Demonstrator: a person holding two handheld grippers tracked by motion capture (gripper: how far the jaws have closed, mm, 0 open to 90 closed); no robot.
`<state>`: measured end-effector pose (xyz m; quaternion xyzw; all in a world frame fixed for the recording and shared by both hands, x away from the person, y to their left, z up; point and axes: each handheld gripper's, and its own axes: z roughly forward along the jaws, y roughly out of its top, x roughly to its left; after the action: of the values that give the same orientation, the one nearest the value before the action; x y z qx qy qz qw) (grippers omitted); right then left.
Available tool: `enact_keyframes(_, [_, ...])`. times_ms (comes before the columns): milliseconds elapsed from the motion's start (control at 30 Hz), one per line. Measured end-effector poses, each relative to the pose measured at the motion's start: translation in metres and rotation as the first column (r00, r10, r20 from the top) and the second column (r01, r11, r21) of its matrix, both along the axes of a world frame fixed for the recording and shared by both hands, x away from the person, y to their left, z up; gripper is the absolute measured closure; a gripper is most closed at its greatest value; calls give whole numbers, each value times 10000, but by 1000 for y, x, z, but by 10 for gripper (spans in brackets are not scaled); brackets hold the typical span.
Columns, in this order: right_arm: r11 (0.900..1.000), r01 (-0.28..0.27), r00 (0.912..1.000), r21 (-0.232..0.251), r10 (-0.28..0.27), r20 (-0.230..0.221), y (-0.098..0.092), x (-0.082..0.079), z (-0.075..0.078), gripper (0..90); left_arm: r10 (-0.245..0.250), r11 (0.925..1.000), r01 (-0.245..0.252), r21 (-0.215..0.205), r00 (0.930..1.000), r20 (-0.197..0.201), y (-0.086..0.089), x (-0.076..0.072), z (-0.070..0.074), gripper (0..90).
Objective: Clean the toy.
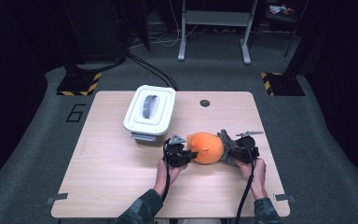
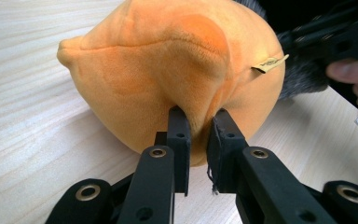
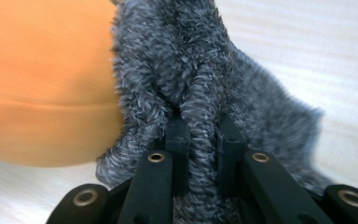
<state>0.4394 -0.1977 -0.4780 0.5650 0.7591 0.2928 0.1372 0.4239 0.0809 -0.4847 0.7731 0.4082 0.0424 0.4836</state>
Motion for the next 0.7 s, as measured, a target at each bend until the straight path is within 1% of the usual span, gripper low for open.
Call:
enact_keyframes(67, [10000, 22, 9999, 72, -22, -135, -3, 1, -5, 792, -28, 10000, 28, -46, 10000, 6, 0, 0, 0, 803])
enact_keyframes(100, [9999, 15, 9998, 165, -12, -200, -4, 1, -5, 792, -53, 10000, 53, -75, 10000, 11, 0, 0, 0, 803])
enact_keyframes(133, [9999, 34, 10000, 149, -33, -82, -6, -1, -3, 792, -121, 9998, 121, -140, 9999, 7, 1, 0, 0, 803])
enact_keyframes(167, [9996, 164, 9998, 208, -163, -65, -6, -3, 1, 792, -198, 9997, 199, -171, 9998, 51, 1, 0, 0, 803])
enact_keyframes(233, [9995, 164, 9993, 271, -173, 324, -11, -9, 12, 791, -234, 9994, 235, -251, 9997, 41, 2, 0, 0, 803])
enact_keyframes(267, [9995, 124, 9982, 299, -141, 578, -12, -12, 19, 792, -253, 9990, 252, -358, 9997, -30, 2, 0, -1, 802])
enact_keyframes(367, [9987, -154, 9934, 490, 97, 1144, -12, -22, 43, 791, -312, 9990, 313, -334, 9995, 44, 0, -1, 0, 802])
enact_keyframes(400, [9982, -397, 9905, 444, 335, 1335, -11, -25, 50, 792, -360, 9992, 362, -180, 9993, 126, -1, -1, 1, 802])
enact_keyframes(433, [9976, -499, 9882, 486, 423, 1472, -6, -28, 57, 792, -346, 9990, 349, -272, 9994, 92, -2, -2, 1, 802])
enact_keyframes(500, [9944, -907, 9816, 536, 802, 1734, 4, -33, 69, 791, -360, 9992, 363, -193, 9993, 130, -2, -2, 2, 802])
enact_keyframes(533, [9917, -1149, 9775, 571, 1027, 1845, 10, -34, 74, 791, -389, 9992, 391, -108, 9991, 195, -2, -1, 2, 802])
enact_keyframes(567, [9882, -1409, 9736, 606, 1273, 1894, 17, -36, 78, 791, -356, 9992, 359, -189, 9992, 177, -3, -2, 2, 801])
enact_keyframes(600, [9860, -1571, 9714, 555, 1441, 1887, 26, -37, 80, 791, -366, 9992, 369, -131, 9991, 216, -3, -2, 2, 801])
enact_keyframes(633, [9816, -1851, 9656, 472, 1727, 1943, 33, -37, 82, 791, -372, 9992, 374, -121, 9991, 197, -3, -2, 3, 801])
enact_keyframes(667, [9778, -2052, 9618, 415, 1936, 1937, 41, -37, 83, 791, -405, 9991, 407, -130, 9991, 156, -3, -2, 3, 801])
enact_keyframes(700, [9740, -2241, 9573, 329, 2137, 1946, 49, -37, 83, 790, -477, 9989, 478, -29, 9986, 244, -3, -2, 3, 801])
